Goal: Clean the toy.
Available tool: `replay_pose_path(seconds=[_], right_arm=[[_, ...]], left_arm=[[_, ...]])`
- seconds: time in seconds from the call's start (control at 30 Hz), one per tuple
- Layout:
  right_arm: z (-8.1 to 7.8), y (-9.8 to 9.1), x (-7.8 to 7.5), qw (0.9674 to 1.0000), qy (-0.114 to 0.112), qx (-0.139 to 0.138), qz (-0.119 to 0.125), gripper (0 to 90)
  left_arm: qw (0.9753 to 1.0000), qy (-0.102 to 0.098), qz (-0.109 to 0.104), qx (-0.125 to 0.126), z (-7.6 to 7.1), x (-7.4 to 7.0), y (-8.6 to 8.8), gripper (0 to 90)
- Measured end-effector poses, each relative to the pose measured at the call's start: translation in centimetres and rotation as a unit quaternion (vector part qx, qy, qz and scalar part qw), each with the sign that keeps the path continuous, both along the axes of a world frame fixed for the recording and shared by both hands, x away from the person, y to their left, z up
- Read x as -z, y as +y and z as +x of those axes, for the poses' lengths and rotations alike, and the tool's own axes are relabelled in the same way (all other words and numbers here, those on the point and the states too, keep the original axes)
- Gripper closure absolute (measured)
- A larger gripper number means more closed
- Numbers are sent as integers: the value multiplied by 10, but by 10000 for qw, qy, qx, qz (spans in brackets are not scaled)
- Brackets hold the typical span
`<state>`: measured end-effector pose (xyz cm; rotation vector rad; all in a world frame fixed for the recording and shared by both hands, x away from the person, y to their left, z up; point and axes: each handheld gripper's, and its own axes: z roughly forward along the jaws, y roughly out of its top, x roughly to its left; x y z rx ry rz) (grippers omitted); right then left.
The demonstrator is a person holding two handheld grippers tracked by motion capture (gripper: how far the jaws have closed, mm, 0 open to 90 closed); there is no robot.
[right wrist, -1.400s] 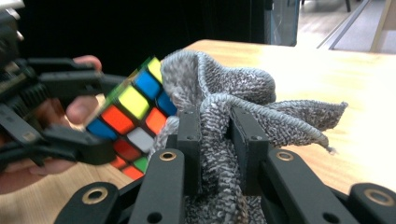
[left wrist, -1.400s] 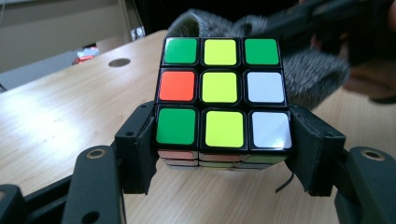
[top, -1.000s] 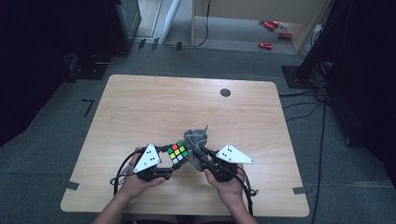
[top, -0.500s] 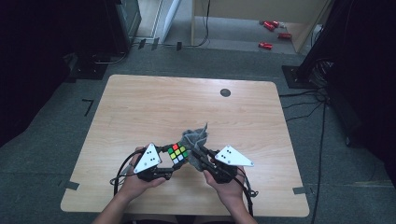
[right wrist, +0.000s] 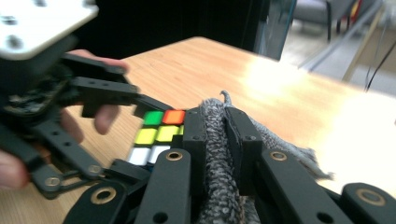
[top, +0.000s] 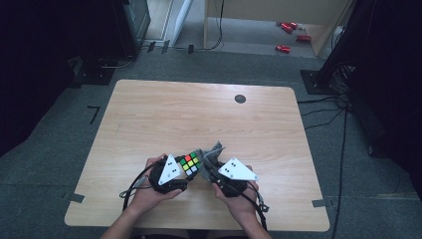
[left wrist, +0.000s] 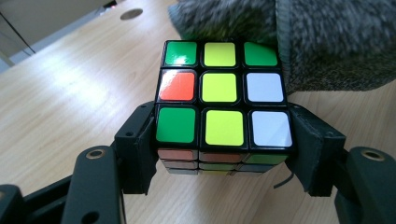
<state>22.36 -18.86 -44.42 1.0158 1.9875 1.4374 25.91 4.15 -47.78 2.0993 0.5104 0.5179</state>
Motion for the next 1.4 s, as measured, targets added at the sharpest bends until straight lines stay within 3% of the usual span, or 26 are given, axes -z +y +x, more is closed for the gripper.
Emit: replay_pose_path(seconds=[0.1,0.2,0.27,0.33,0.37,0.43,0.47,0.57,0.67,0.73,0.77,0.83,0.87,1.0,1.07,1.13,1.17,1.3,1.4], right_arm=[[8,-12,8,9988,380,30,305,814],[10,-13,9,9978,450,-79,471,824],[10,-13,7,9986,409,-32,334,824],[14,-16,9,9980,584,36,251,812],[18,-19,12,9965,816,24,176,786],[28,-23,22,9905,1363,-91,-130,723],[31,-25,26,9883,1494,-109,-270,684],[34,-28,31,9862,1582,-136,-475,526],[33,-22,28,9861,1481,-111,-743,367],[33,-15,33,9820,1579,-229,-1010,290],[33,-11,37,9782,1650,-256,-1231,267],[34,-7,47,9722,1659,-197,-1638,252],[34,-7,50,9702,1696,-179,-1721,244],[37,-10,54,9668,1846,-259,-1745,244],[37,-11,58,9609,1803,-290,-2082,254],[37,-12,60,9620,1706,-344,-2104,296],[37,-12,60,9615,1681,-305,-2153,350],[37,-19,60,9645,1481,-187,-2180,609],[36,-21,59,9653,1379,-86,-2214,678]], left_arm=[[9996,64,-259,84,0,-4,2,346],[9993,2,-366,116,-2,-9,1,346],[9993,6,-361,59,-1,-10,3,347],[9993,24,-381,-33,1,-11,8,347],[9991,26,-423,-86,3,-12,11,347],[9984,60,-546,-160,6,-15,19,346],[9979,61,-620,-198,7,-17,22,347],[9974,26,-676,-239,8,-20,27,347],[9972,11,-696,-257,9,-22,30,347],[9973,13,-691,-267,10,-22,30,347],[9973,16,-688,-267,10,-22,31,346],[9973,5,-689,-258,9,-22,31,346],[9972,1,-705,-255,9,-23,32,347],[9971,11,-719,-264,10,-23,33,347],[9972,20,-696,-264,10,-23,33,346],[9973,28,-688,-254,10,-22,32,347],[9973,24,-689,-246,10,-22,32,346],[9974,30,-685,-202,9,-22,29,347],[9978,44,-634,-177,8,-20,27,347]])
